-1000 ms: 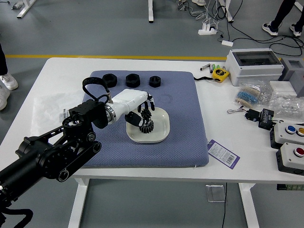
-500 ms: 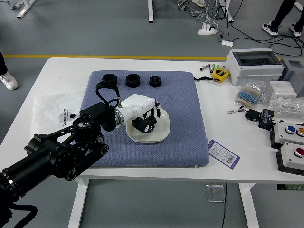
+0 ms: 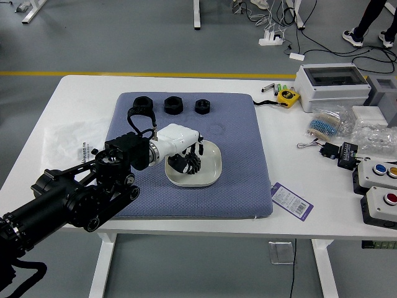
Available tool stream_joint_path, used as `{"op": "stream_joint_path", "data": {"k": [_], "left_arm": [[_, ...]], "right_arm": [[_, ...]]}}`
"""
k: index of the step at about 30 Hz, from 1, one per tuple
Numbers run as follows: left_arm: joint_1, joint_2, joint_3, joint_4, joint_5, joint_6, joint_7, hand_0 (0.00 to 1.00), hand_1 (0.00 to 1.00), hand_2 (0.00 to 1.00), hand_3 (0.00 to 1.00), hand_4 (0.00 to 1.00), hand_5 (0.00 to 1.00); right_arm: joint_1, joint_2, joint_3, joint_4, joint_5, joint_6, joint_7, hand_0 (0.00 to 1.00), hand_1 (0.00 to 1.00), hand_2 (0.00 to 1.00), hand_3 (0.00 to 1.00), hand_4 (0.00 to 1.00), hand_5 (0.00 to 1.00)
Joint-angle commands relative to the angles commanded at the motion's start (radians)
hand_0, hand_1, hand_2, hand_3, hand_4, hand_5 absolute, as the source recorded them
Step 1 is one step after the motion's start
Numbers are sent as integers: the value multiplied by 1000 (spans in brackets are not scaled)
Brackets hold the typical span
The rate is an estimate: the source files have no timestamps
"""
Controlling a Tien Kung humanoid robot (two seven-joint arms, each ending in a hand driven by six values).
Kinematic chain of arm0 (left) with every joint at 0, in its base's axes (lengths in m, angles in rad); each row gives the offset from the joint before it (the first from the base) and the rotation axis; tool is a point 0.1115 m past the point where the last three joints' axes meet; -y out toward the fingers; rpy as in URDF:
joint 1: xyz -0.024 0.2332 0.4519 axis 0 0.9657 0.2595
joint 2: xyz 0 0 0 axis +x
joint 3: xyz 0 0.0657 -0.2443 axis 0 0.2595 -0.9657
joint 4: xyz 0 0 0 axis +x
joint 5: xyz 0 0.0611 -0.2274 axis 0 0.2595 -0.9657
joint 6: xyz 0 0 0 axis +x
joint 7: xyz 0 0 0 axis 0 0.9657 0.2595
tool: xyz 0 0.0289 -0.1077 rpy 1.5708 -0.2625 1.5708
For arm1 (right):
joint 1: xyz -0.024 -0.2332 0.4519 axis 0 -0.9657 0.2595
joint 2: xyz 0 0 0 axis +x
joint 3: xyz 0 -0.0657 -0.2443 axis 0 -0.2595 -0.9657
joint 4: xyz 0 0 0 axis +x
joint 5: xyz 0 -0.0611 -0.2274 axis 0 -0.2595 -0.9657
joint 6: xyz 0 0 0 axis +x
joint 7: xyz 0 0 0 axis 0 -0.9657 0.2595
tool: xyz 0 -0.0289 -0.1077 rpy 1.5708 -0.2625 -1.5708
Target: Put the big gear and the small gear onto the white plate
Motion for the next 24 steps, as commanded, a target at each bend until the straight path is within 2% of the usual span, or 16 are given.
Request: {"op": "stream_joint_path", "data": {"k": [8,24], "left_arm": [[-17,-3,41,11,-3,-7,0,390,452,497,566,661,36],[-24,-12,30,31,9,-9,1,392,456,498,564,656,32]], "right_arm": [[-5,1,3,0,-6,0,-2,681,657,738,589,801,717],[-10,1,10,1,-16,-1,-5,682,658,738,589,801,718]]}}
